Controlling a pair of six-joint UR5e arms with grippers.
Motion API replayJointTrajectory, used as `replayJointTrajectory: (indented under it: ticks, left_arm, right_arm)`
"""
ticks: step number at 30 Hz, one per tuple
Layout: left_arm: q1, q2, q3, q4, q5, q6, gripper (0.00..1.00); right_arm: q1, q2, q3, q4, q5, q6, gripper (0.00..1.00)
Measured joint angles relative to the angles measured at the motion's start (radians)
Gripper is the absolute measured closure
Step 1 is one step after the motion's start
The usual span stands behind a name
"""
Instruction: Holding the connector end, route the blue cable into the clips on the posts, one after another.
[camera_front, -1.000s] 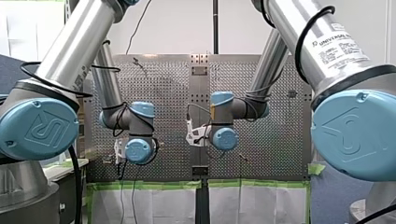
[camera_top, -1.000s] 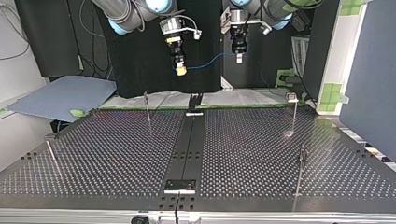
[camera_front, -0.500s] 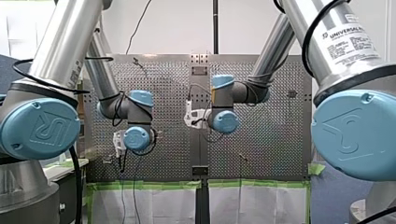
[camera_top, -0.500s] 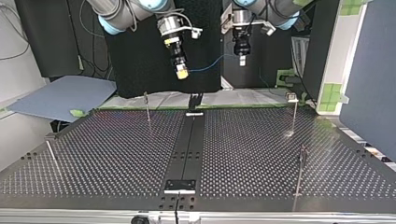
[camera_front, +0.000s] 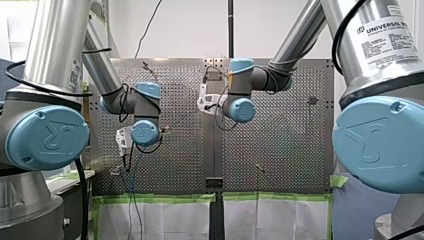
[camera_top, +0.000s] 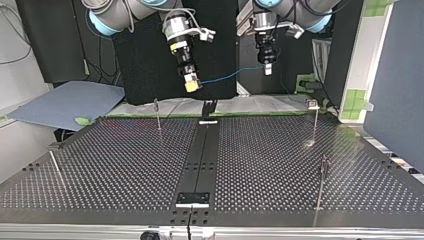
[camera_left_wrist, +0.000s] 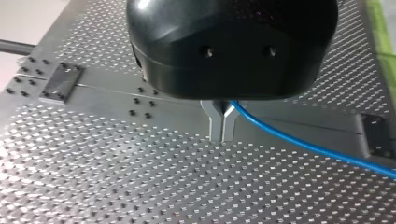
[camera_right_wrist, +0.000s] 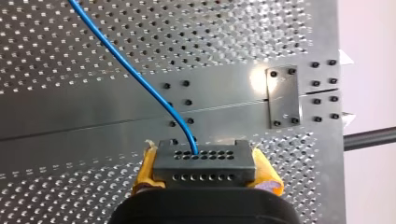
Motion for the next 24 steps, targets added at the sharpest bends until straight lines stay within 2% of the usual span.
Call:
replayJointTrajectory:
  ticks: [3, 7, 11, 16, 24]
  left_arm:
    - [0.008, 0.026, 0.022, -0.026, -0.001, 0.000, 1.00]
    - [0.020, 0.063, 0.057, -0.062, -0.002, 0.000, 1.00]
    - [0.033, 0.099, 0.093, -0.098, -0.002, 0.000, 1.00]
    - [0.053, 0.145, 0.139, -0.145, -0.003, 0.007, 1.00]
    - [0.083, 0.212, 0.206, -0.212, -0.003, 0.028, 1.00]
  right_arm:
    - [-0.003, 0.001, -0.006, 0.004, -0.001, -0.002, 1.00]
    - [-0.007, 0.027, -0.034, 0.030, -0.004, -0.011, 1.00]
    - [-0.007, 0.052, -0.065, 0.048, -0.010, -0.009, 1.00]
    - [-0.008, 0.040, -0.103, 0.072, -0.029, -0.007, 1.00]
    - [0.000, 0.028, -0.177, 0.141, -0.034, -0.016, 1.00]
